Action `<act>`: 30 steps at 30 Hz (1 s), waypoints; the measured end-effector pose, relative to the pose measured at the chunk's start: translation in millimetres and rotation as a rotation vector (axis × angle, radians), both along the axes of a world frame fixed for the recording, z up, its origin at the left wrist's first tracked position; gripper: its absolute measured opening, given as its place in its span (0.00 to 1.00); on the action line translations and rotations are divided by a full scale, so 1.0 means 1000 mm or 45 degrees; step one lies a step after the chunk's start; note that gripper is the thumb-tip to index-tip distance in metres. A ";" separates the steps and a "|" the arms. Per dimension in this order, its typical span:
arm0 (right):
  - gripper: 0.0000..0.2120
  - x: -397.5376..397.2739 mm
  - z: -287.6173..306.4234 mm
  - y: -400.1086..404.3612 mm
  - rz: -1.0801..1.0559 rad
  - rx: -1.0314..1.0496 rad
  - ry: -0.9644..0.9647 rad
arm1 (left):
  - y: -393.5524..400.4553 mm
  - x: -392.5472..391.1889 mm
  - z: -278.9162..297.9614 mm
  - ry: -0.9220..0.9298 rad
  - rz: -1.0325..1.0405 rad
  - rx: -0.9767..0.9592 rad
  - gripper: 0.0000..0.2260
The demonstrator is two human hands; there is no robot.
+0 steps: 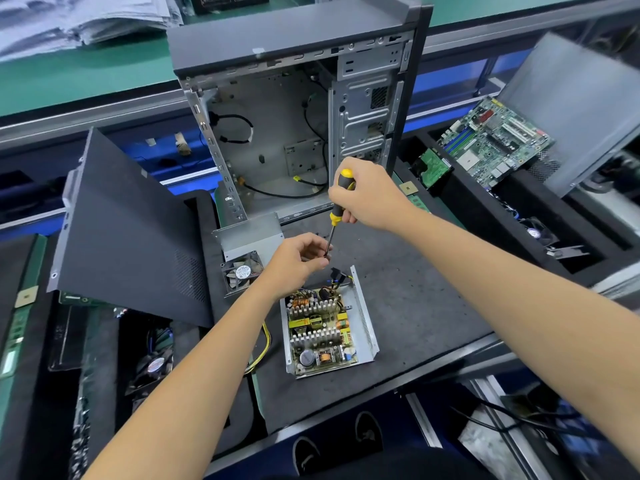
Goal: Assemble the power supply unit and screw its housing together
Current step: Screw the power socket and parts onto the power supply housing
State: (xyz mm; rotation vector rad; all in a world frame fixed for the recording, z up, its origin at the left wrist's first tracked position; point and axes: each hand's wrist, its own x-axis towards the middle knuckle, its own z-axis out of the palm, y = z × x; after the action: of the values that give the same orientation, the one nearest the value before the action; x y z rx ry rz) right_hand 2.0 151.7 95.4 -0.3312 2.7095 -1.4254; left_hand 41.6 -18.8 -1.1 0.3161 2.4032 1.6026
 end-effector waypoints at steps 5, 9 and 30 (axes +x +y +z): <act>0.05 -0.003 -0.003 0.005 -0.004 0.029 0.035 | -0.005 -0.007 -0.005 0.024 -0.031 -0.251 0.12; 0.05 -0.003 -0.004 0.009 0.016 0.058 0.036 | 0.004 -0.010 -0.012 -0.094 -0.237 -0.536 0.21; 0.05 0.015 -0.008 0.014 0.116 0.168 0.063 | 0.038 -0.034 -0.015 -0.090 -0.658 -0.902 0.08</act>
State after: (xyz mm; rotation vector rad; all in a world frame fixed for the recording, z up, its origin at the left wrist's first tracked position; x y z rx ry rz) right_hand 16.7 165.6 87.2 -0.4803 2.7707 -1.2244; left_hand 7.5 19.0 -16.4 0.6452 2.3784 0.4971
